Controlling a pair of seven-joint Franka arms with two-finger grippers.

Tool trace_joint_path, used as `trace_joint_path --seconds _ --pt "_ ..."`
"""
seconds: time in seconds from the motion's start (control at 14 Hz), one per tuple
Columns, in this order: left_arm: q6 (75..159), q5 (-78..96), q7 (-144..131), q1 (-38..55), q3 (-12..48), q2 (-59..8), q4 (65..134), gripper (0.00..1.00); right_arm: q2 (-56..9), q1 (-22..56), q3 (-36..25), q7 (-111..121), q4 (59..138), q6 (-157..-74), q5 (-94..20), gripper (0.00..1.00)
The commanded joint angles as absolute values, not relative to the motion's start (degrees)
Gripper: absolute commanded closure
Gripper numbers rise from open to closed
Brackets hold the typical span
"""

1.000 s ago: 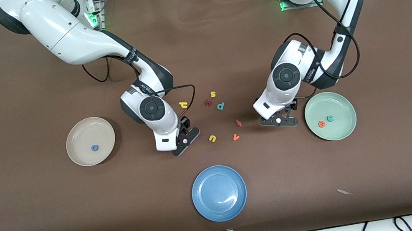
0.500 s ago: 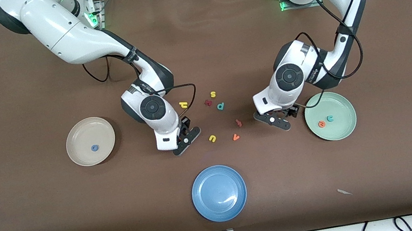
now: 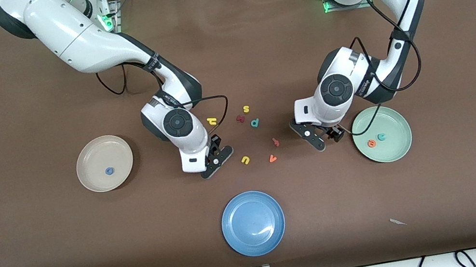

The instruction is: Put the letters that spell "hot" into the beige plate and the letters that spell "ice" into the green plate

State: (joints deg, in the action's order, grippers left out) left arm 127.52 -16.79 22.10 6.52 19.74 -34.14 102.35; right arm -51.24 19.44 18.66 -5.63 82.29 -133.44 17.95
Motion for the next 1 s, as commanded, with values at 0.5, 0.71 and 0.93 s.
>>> trace_joint_path --seconds 0.5,0.71,0.93 --pt "132.18 -27.68 31.98 9.58 19.86 -37.97 103.01 0.37 -46.69 14.25 18.11 -8.34 81.99 -125.96 9.68 1.0" --pt "133.86 -29.36 34.27 9.32 19.95 -38.49 103.01 0.39 -42.91 13.62 13.55 -12.73 82.44 -116.56 9.23 1.0" --pt "135.17 -29.71 34.28 9.23 19.86 -39.72 102.74 0.39 -38.51 13.18 8.98 -12.75 86.99 -115.3 8.88 1.0"
